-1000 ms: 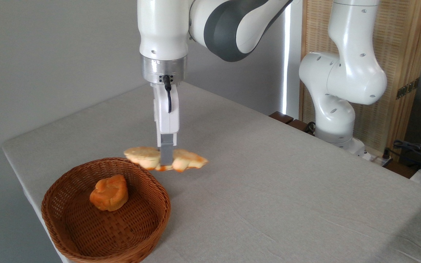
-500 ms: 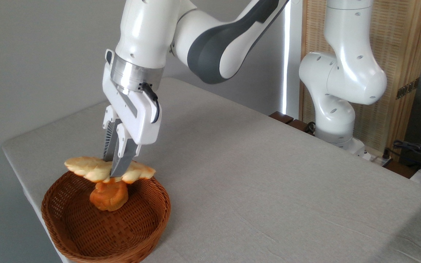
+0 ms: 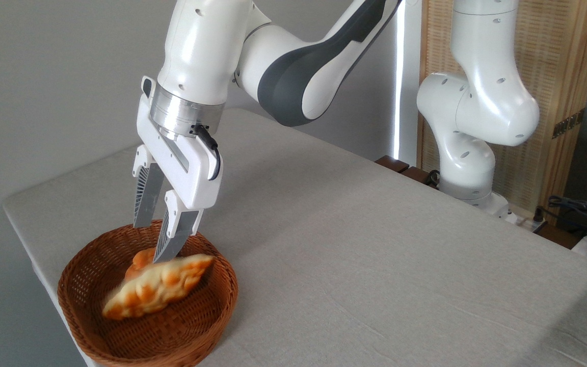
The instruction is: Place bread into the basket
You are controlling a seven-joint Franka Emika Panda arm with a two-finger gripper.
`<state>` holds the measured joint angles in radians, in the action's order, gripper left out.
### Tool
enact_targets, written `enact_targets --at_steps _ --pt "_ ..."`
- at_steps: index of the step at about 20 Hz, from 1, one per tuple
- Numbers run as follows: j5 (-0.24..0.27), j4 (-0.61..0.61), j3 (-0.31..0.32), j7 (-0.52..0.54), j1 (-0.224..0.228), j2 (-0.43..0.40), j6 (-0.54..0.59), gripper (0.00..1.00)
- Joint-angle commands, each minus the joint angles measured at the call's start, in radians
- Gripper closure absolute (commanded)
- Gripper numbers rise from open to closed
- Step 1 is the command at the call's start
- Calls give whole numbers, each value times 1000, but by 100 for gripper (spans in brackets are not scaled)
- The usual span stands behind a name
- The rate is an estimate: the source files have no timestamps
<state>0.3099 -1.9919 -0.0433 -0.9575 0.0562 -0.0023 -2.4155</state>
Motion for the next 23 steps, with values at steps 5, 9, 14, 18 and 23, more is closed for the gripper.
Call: enact_targets --at_steps 5,9,14,18,23 --pt "0 13 2 95 2 -15 30 1" --pt "-165 140 -4 228 4 -38 322 0" --pt "-229 223 -36 339 5 -57 535 0" --pt "-273 260 -36 341 5 -61 625 0" --pt "-288 255 -26 345 2 -59 654 0"
